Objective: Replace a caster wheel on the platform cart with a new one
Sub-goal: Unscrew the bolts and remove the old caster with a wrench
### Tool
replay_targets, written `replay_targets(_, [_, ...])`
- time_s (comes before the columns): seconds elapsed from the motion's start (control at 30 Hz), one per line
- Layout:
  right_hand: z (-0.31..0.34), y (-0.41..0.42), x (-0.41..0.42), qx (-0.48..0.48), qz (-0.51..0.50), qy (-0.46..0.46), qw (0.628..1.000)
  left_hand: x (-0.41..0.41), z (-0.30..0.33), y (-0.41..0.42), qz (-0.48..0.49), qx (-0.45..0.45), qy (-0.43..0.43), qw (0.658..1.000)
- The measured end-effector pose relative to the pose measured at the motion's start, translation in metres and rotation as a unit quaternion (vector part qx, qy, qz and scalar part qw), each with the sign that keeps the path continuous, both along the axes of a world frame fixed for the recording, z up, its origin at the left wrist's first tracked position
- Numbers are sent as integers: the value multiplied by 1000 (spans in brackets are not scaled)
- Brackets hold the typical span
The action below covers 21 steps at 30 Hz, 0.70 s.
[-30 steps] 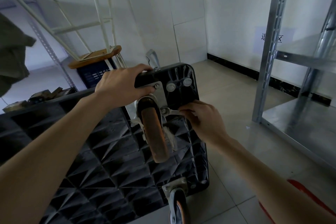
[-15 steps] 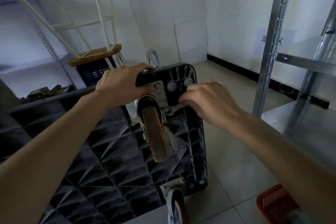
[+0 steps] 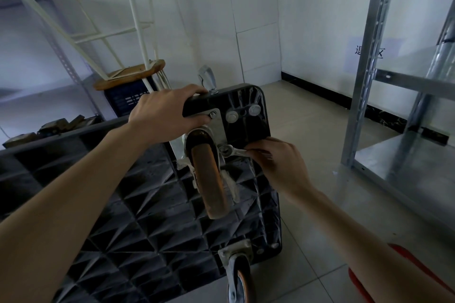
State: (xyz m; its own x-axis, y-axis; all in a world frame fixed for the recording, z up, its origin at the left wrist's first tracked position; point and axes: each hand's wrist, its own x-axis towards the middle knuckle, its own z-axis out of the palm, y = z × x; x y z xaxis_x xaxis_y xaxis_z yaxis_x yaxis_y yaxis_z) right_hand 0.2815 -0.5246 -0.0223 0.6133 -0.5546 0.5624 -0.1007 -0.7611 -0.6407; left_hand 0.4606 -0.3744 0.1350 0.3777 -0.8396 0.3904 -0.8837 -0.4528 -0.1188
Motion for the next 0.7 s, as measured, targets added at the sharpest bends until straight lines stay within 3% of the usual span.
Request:
replay_targets(0.53, [-23,22,11,131,13,-66,989,-1,0,1,1,-1,3,1000])
replay_targets(0.6, [-19,23,9,84,-3,-45,995,-1,0,1,1,-3,2,1000])
replay_targets(0.7, [1,13,-1,-64,-30,2,998,0,-1,1,0,-3,0,1000])
